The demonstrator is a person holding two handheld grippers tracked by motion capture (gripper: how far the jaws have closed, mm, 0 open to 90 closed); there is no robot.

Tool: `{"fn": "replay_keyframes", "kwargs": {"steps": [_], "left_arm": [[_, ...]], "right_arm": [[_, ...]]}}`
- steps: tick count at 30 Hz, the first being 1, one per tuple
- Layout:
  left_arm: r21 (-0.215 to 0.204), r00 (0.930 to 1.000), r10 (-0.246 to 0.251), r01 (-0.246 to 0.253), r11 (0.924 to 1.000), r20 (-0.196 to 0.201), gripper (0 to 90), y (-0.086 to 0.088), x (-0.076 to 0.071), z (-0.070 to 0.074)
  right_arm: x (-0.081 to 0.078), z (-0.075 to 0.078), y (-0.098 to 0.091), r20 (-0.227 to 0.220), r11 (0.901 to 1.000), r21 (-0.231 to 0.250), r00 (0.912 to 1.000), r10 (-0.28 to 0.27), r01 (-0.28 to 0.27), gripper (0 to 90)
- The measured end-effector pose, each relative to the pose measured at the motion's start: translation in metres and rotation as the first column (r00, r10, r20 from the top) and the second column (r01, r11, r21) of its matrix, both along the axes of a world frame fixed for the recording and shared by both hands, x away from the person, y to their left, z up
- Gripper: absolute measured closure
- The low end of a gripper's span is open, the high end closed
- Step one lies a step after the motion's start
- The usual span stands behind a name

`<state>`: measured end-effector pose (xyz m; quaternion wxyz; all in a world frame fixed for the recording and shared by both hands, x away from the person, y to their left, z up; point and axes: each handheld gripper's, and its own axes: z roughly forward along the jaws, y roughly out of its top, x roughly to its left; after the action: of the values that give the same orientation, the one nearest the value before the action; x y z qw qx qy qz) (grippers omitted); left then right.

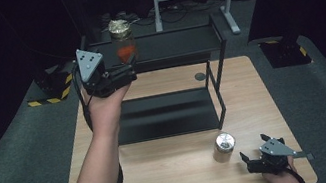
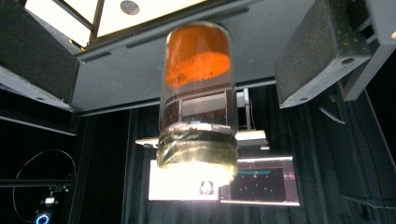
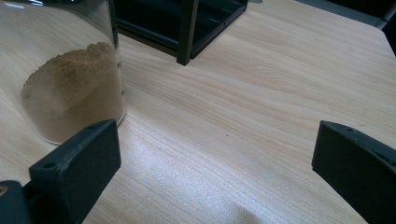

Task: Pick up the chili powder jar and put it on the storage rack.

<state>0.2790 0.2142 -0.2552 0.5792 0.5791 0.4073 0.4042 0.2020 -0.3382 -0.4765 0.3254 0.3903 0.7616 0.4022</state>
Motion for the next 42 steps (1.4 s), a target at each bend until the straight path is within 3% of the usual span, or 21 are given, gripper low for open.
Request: {"fn": "replay_keyframes", "kwargs": {"steps": [20,24,42], "left_arm": [[0.042,0.9999,-0.007,0.008,0.9991,-0.008,0.4,0.002,-0.042,-0.034],[0.061,0.9998,-0.011,0.011,0.9981,-0.015,0.4,0.001,-0.05,-0.047],[0.06,0.996,-0.024,0.029,0.9978,-0.087,0.4,0.006,-0.069,-0.103]], "right_arm": [[0.0,0.0,0.0,0.0,1.0,-0.003,1.0,0.003,-0.003,0.2],[0.0,0.0,0.0,-0.001,1.0,-0.002,1.0,0.002,-0.002,0.2],[0.0,0.0,0.001,0.001,1.0,-0.006,1.0,0.001,-0.001,0.2]]}}
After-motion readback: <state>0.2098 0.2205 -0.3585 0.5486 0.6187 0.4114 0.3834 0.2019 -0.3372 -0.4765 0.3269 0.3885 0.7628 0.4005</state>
